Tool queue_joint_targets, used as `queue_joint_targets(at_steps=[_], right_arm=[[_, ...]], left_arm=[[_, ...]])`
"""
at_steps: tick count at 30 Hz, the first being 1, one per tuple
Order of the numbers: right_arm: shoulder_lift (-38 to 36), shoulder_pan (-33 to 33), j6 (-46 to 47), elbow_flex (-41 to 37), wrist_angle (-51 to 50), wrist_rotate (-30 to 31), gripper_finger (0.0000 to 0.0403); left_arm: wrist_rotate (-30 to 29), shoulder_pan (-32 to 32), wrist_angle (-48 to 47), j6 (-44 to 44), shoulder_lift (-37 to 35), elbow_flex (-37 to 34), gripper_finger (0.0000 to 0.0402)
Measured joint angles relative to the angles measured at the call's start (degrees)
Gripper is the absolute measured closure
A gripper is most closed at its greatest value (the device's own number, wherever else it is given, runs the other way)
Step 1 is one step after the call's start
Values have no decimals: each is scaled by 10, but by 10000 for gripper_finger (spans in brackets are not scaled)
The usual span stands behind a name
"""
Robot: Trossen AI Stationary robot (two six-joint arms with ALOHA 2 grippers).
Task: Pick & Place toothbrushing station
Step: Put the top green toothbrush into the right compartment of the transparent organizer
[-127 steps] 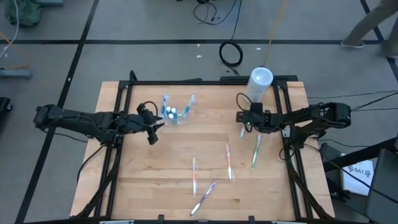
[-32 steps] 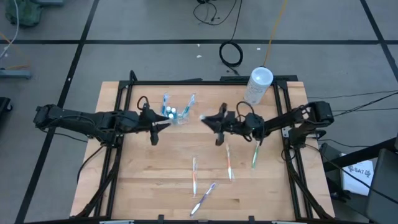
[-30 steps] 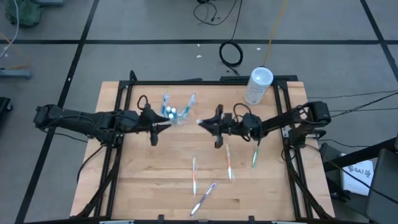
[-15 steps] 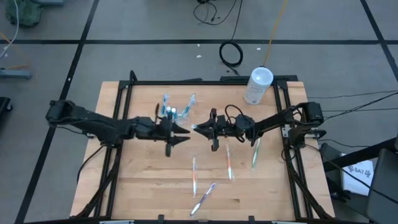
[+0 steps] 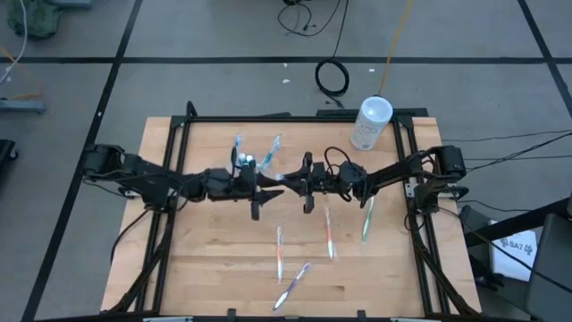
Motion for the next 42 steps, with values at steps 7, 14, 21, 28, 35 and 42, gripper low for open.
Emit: queue_joint_targets(at_steps=[7, 14, 21, 28, 35, 42], right_arm=[[0, -5, 1, 0, 0, 1, 367], [0, -6, 2, 0, 0, 1, 367], [0, -6, 3, 0, 0, 1, 367], [0, -6, 3, 0, -8, 1, 367], [0, -6, 3, 0, -9, 1, 367], [0, -6, 3, 0, -9, 1, 367]], left_arm=[[6, 8, 5, -9, 0, 0, 270], [-9, 9, 41, 14, 40, 4, 270], [-19, 15, 33, 44, 70, 45, 270], [-19, 14, 2, 47, 66, 50, 271], [-20, 17, 3, 47, 65, 50, 271], [-19, 17, 1, 50, 65, 50, 308]])
